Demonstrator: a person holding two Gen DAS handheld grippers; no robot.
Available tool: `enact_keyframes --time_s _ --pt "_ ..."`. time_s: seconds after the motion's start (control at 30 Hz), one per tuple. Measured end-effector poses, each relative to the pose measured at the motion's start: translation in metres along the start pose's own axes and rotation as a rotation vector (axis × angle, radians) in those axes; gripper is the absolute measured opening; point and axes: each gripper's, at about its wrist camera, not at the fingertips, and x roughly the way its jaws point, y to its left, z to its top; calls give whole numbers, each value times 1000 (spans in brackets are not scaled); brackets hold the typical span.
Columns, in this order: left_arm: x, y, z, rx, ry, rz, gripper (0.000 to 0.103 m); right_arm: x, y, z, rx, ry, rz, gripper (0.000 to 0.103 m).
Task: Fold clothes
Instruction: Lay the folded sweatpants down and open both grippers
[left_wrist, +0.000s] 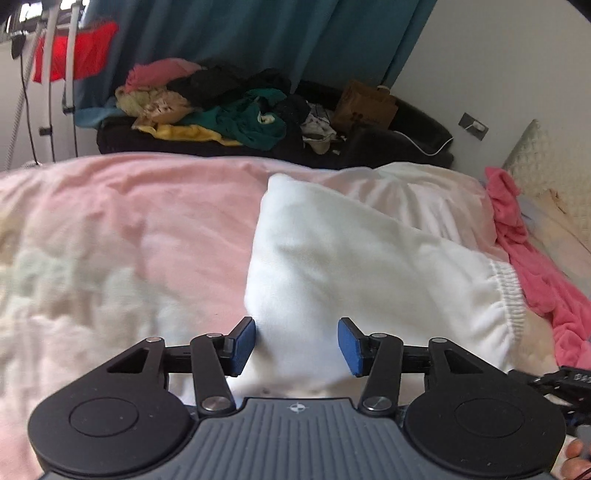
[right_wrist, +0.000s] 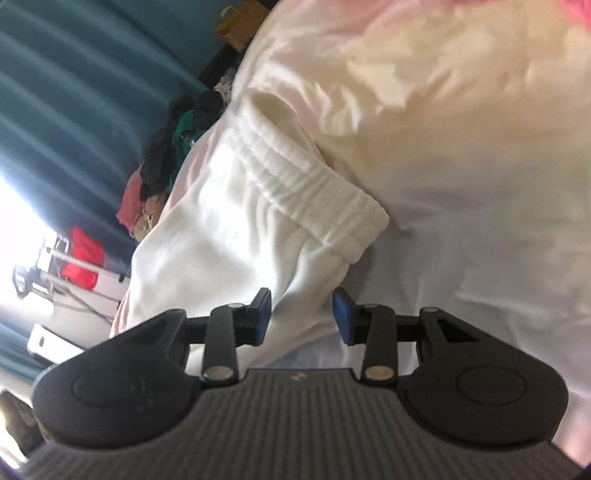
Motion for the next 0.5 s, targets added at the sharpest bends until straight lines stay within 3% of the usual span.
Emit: enact_keyframes --time_s 0.2,0.33,0.5 --pt "-88 -33 -6 41 -95 -10 67 -73 44 -16 -201 -58 30 40" --pt "-147 -67 -16 96 -144 -22 68 -128 68 -32 -301 -102 61 40" --pt "-226 -102 -37 124 -238 -37 84 -190 90 -58 -402 -150 83 41"
